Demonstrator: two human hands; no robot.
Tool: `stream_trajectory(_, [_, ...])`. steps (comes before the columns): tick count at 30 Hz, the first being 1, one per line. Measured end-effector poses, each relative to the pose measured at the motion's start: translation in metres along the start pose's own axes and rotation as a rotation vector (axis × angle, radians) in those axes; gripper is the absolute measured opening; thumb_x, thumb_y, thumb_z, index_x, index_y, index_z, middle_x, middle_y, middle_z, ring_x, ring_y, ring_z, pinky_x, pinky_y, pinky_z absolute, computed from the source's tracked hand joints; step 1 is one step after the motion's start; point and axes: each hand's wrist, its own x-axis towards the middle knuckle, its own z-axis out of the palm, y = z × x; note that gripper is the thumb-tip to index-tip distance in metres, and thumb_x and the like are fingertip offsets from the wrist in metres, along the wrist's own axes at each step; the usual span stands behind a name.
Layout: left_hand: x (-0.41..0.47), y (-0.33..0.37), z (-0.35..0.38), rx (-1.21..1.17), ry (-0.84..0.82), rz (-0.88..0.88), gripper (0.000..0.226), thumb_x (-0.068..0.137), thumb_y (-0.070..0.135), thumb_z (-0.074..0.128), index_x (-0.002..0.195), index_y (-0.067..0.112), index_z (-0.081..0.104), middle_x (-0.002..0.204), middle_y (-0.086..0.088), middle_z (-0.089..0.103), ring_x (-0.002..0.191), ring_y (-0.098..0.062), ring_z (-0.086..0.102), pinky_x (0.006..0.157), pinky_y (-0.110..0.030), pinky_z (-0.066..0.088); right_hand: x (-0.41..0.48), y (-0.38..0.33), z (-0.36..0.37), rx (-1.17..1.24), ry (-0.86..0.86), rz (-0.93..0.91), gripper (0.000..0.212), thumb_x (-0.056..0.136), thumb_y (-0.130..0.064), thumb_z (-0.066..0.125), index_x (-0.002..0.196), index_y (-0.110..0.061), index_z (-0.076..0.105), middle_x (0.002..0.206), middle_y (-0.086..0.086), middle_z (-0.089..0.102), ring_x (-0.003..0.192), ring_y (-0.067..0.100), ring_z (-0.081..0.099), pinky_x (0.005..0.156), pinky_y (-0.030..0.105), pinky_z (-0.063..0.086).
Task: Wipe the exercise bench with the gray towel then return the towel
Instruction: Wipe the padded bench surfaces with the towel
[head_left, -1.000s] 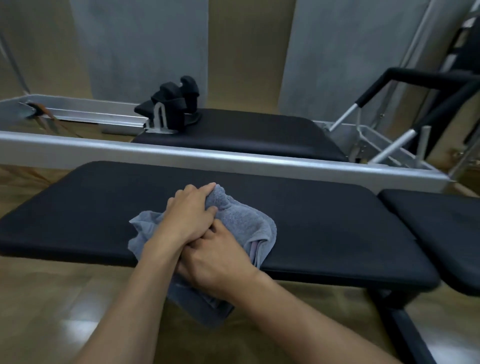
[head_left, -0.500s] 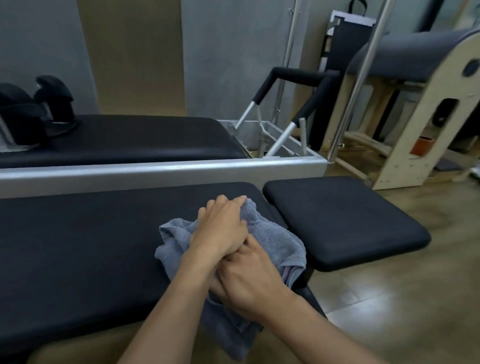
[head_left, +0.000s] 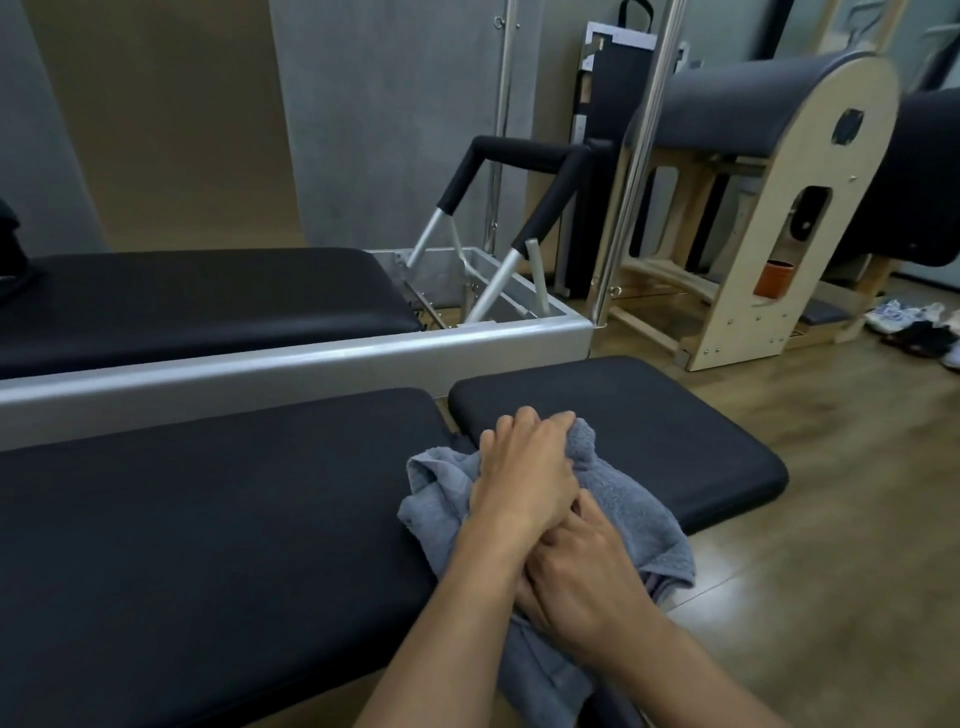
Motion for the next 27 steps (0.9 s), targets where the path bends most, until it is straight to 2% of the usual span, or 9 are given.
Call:
stream_trajectory(5, [0.023, 0.015, 0.014, -0.028, -0.046, -0.011, 0.055, 0.096, 0.023, 0.048, 0.148, 0.032, 0.032, 0.14, -0.005, 0.043, 0.13, -0.027, 0.035, 0.108, -0.039, 0.023, -0.005, 0.023, -0.006, -0.014, -0.064, 0.041, 0.037, 0.094, -0.035, 0.046, 0.098, -0.015, 0.077, 0.089, -0.001, 0.076, 0.091, 0.015, 0.059, 0.086, 0.034, 0.037])
stream_trajectory(10, [0.041, 0.036, 0.026, -0.076, -0.078, 0.035, 0.054, 0.096, 0.023, 0.052, 0.146, 0.032, 0.036, 0.14, -0.006, 0.044, 0.131, -0.028, 0.036, 0.108, -0.039, 0.024, -0.014, 0.043, -0.012, -0.003, -0.026, 0.159, 0.035, 0.091, -0.034, 0.049, 0.102, -0.015, 0.076, 0.096, -0.002, 0.076, 0.097, 0.013, 0.058, 0.091, 0.031, 0.036])
stream_trajectory(17, [0.079, 0.099, 0.061, -0.134, -0.123, 0.193, 0.049, 0.091, 0.022, 0.059, 0.139, 0.024, 0.049, 0.135, -0.007, 0.053, 0.127, -0.029, 0.043, 0.106, -0.041, 0.03, -0.045, 0.106, -0.029, -0.154, -0.002, 0.31, 0.036, 0.09, -0.031, 0.045, 0.084, -0.012, 0.076, 0.079, 0.001, 0.074, 0.087, 0.013, 0.055, 0.082, 0.032, 0.036])
stream_trajectory(23, [0.101, 0.1, 0.064, -0.139, -0.068, 0.197, 0.037, 0.09, 0.025, 0.058, 0.126, 0.021, 0.061, 0.127, -0.005, 0.06, 0.12, -0.028, 0.051, 0.1, -0.042, 0.042, -0.039, 0.126, -0.027, -0.143, -0.019, 0.358, 0.037, 0.094, -0.032, 0.044, 0.083, -0.014, 0.074, 0.08, -0.001, 0.074, 0.081, 0.016, 0.064, 0.077, 0.032, 0.037])
stream_trajectory(27, [0.108, 0.092, 0.058, -0.109, 0.019, 0.179, 0.025, 0.092, 0.025, 0.051, 0.11, 0.022, 0.068, 0.116, -0.002, 0.067, 0.109, -0.025, 0.058, 0.091, -0.039, 0.045, -0.02, 0.14, -0.027, -0.113, -0.065, 0.419, 0.035, 0.091, -0.03, 0.042, 0.071, -0.018, 0.068, 0.066, -0.003, 0.068, 0.065, 0.015, 0.06, 0.068, 0.032, 0.035])
